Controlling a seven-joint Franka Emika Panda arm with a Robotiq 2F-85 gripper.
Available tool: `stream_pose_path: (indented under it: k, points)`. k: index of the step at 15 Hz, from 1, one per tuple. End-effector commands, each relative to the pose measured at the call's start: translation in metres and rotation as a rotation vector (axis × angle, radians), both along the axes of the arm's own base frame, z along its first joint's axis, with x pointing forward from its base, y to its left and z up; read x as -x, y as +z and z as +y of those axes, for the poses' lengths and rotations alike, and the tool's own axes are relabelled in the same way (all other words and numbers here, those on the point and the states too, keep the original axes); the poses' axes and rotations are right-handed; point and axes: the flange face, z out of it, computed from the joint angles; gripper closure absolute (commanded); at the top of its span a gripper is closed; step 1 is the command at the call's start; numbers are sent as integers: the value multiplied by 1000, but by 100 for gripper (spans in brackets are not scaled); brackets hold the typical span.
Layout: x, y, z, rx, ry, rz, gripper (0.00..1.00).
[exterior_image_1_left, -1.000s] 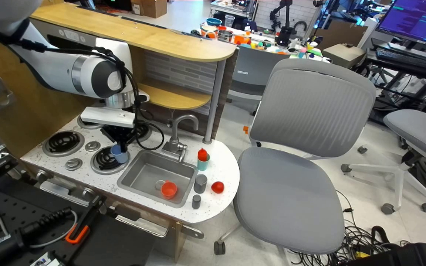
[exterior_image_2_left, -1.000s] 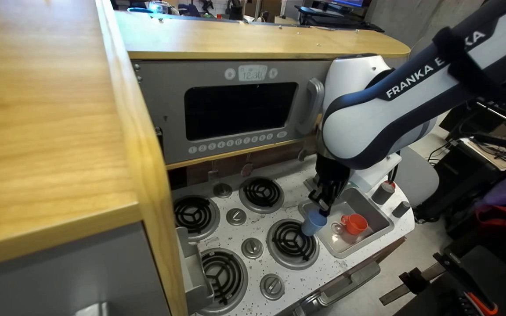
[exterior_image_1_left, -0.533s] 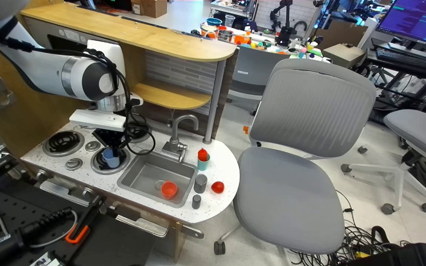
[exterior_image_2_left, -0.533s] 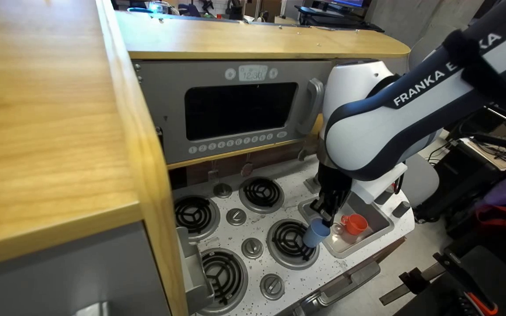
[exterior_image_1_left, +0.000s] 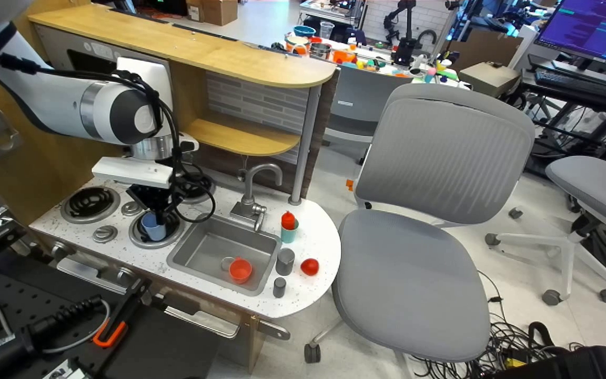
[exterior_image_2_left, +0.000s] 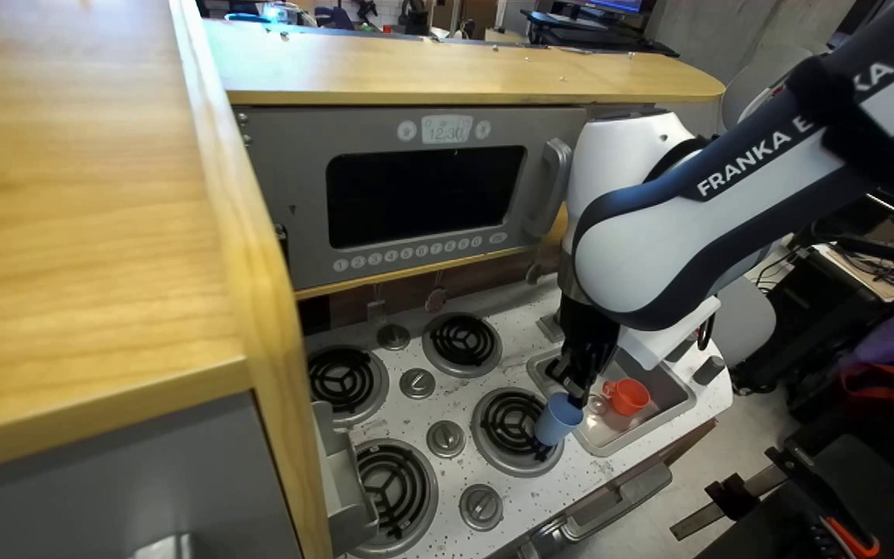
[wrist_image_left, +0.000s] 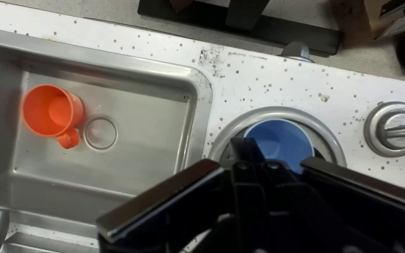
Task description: Remove the blue cup from the sink and place it on the stove
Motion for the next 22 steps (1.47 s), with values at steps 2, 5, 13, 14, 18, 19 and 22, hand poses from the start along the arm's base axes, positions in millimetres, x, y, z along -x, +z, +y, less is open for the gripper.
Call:
stream_pose_path:
  k: [2, 5, 13, 14, 18, 19, 22]
  points:
    - [3, -4, 8, 16, -40, -18, 72]
    - [7, 4, 2, 10, -87, -39, 50]
    - [55, 77, -59, -116, -311, -146, 0]
    - [65, 86, -69, -126, -334, -159, 0]
    - [108, 132, -109, -79, -328, -193, 0]
    - [115, 143, -121, -38, -339, -221, 0]
    - [128, 165, -175, 63, -344, -346, 0]
